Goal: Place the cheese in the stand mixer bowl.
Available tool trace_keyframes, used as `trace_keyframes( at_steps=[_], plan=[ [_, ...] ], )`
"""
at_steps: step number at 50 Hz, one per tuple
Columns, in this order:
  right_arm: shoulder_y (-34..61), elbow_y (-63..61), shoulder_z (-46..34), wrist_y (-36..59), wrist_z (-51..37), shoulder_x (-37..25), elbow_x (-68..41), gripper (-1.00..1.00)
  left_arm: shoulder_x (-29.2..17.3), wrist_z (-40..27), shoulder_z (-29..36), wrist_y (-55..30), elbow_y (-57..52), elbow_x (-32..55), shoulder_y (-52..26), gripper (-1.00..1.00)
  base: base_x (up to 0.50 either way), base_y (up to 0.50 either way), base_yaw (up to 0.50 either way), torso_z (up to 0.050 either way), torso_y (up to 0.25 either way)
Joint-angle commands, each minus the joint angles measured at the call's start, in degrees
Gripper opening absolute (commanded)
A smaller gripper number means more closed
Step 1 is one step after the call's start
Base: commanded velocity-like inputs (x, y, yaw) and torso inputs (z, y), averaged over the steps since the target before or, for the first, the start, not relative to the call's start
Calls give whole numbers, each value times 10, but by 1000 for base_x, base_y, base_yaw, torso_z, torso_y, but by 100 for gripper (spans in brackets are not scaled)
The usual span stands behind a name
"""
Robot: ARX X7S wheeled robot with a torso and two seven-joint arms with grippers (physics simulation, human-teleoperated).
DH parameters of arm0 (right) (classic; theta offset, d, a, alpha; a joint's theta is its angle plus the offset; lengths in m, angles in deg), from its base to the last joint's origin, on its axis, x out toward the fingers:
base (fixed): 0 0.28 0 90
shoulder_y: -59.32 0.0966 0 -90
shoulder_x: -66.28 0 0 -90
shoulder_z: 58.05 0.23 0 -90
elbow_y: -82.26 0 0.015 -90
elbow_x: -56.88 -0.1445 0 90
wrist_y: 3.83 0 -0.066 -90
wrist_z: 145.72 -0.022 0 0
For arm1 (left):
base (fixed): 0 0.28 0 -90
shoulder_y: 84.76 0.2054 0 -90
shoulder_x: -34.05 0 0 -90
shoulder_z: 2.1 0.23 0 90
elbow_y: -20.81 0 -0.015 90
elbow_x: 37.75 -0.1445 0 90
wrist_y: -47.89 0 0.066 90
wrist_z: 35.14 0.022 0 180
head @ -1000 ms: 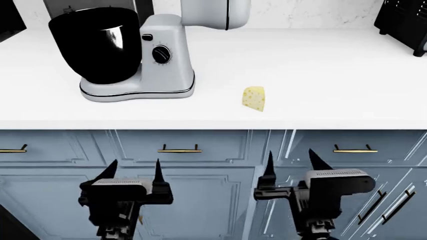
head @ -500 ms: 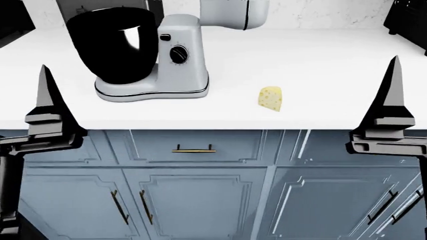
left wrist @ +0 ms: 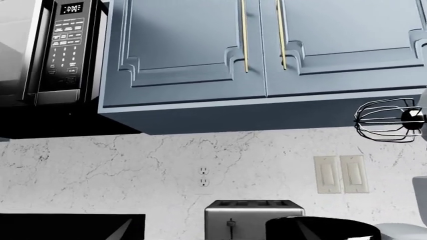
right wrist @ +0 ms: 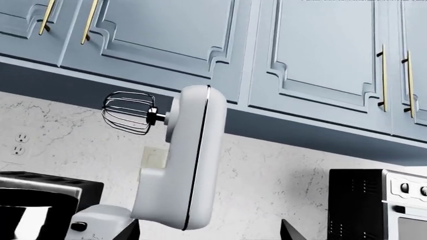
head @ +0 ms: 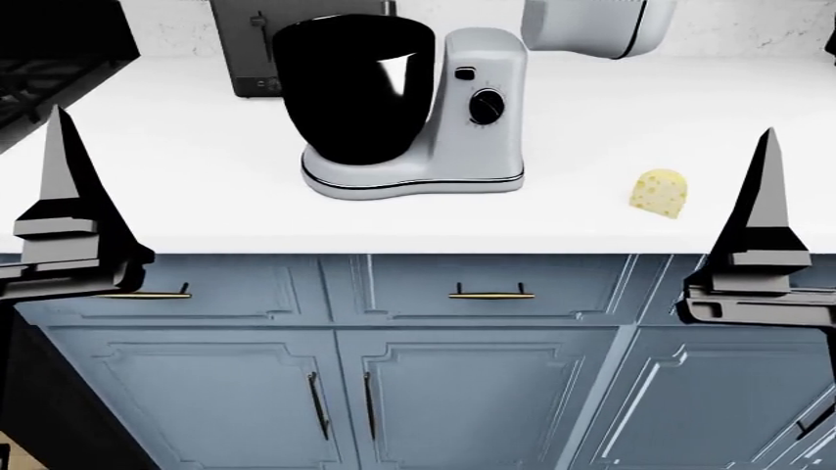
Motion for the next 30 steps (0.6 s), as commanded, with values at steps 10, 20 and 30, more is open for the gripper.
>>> trace_keyframes(
  at_steps=[10, 20, 30],
  plan=[
    [25, -9, -16, 11, -12, -9, 6, 100, -11, -6, 4, 27, 4, -11, 11, 100, 0, 284, 0, 0, 0],
    [7, -10, -39, -70, -49, -66, 35, 100, -18, -11, 2, 39, 5, -11, 21, 100, 116, 0, 0, 0, 0],
    [9, -8, -57, -90, -60, -82, 40, 100, -26, -17, 7, 43, 7, -7, 16, 100, 500, 0, 0, 0, 0]
  ],
)
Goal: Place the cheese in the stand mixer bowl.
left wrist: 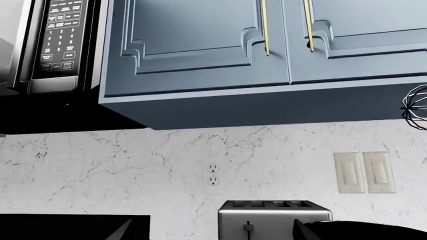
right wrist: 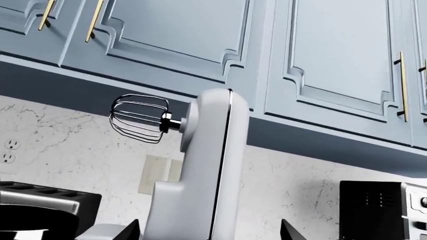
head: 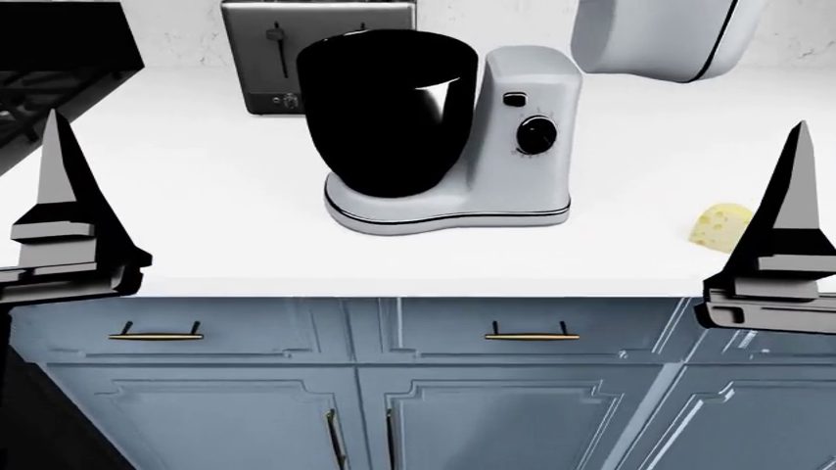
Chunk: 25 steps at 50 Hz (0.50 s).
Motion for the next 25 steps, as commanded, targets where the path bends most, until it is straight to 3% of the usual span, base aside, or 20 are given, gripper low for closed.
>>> trace_keyframes(
  at_steps=[1, 16, 25],
  plan=[
    [-1, 0, -6, -30, -4, -13, 21, 100, 3, 6, -9, 8, 3, -8, 0, 100, 500, 0, 0, 0, 0],
    [-1, 7, -18, -40, -3, -16, 18, 100, -1, 2, 0, 16, 6, -13, 3, 100, 492, 0, 0, 0, 1],
    [0, 8, -22, -37, -2, -12, 21, 100, -4, 1, 0, 23, 8, -15, 9, 100, 0, 0, 0, 0, 0]
  ],
)
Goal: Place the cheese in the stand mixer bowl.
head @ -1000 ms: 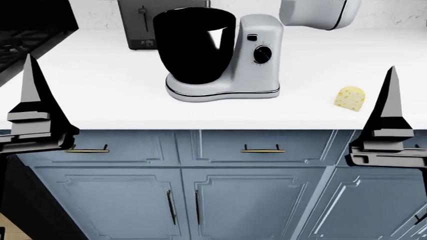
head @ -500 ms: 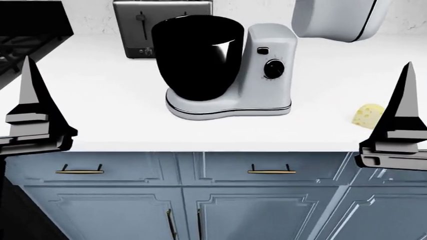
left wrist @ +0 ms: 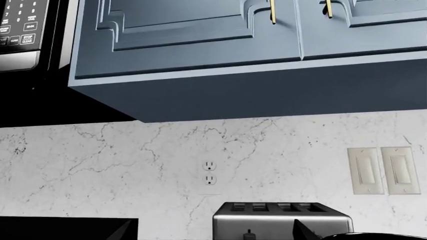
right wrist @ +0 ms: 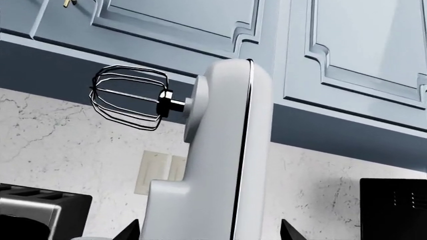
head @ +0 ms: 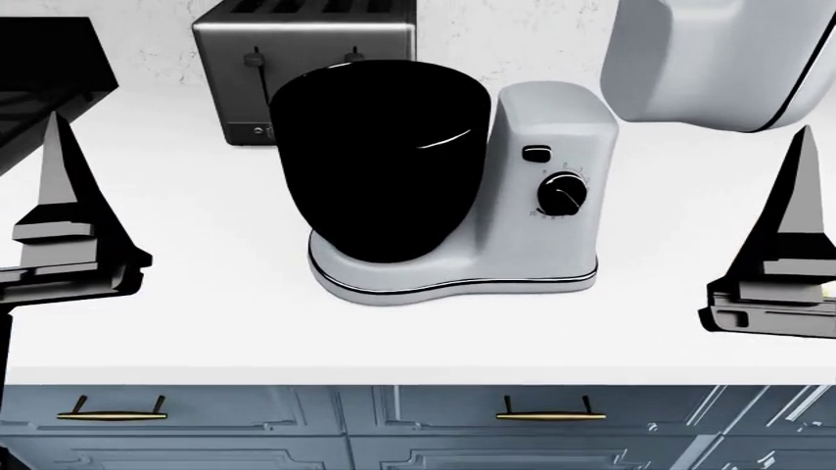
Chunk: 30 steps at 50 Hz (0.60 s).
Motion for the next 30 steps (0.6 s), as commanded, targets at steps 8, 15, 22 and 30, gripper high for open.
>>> trace_keyframes(
  at_steps=[8, 15, 22, 30],
  plan=[
    [3, 2, 6, 3, 9, 9, 5, 100, 6, 10, -12, 14, 4, -16, 12, 100, 0, 0, 0, 0, 0],
    [5, 16, 9, 5, 1, -3, -38, 100, 3, 7, -13, 16, 5, -12, 11, 100, 0, 0, 0, 0, 0],
    [-1, 58, 6, 7, -5, -10, -122, 100, 1, 6, -11, 18, 7, -13, 12, 100, 0, 0, 0, 0, 0],
    [13, 102, -1, 42, 34, 7, -222, 100, 1, 6, -9, 23, 9, -16, 16, 100, 0, 0, 0, 0, 0]
  ],
)
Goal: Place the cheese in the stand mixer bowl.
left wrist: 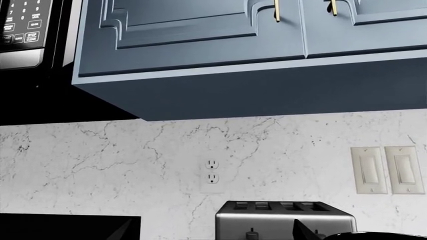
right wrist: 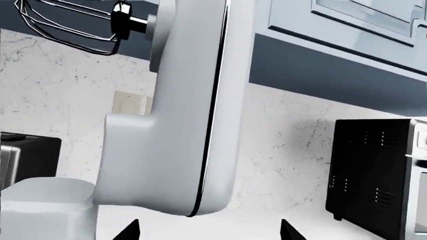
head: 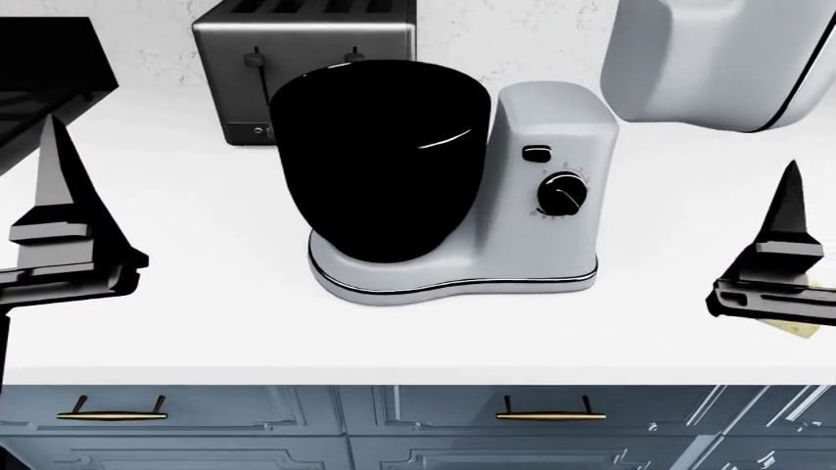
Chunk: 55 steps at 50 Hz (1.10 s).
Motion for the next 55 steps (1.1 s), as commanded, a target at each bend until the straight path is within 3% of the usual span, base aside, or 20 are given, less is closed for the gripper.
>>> trace_keyframes(
  at_steps=[1, 9, 24, 43, 55],
  plan=[
    [13, 55, 8, 33, 45, 22, -114, 100, 9, 12, -15, 7, 3, -12, 8, 100, 0, 0, 0, 0, 0],
    [24, 109, 3, 60, 94, 33, -202, 100, 9, 12, -7, 7, 6, -17, 4, 100, 0, 0, 0, 0, 0],
    [61, 206, -21, 131, 145, 86, -235, 100, 8, 13, -7, 15, 10, -21, 10, 100, 0, 0, 0, 0, 0],
    [60, 263, -33, 156, 157, 104, -263, 100, 2, 8, -5, 17, 9, -17, 8, 100, 0, 0, 0, 0, 0],
    [120, 327, -58, 238, 194, 141, -263, 100, 1, 9, -1, 20, 11, -20, 11, 100, 0, 0, 0, 0, 0]
  ],
)
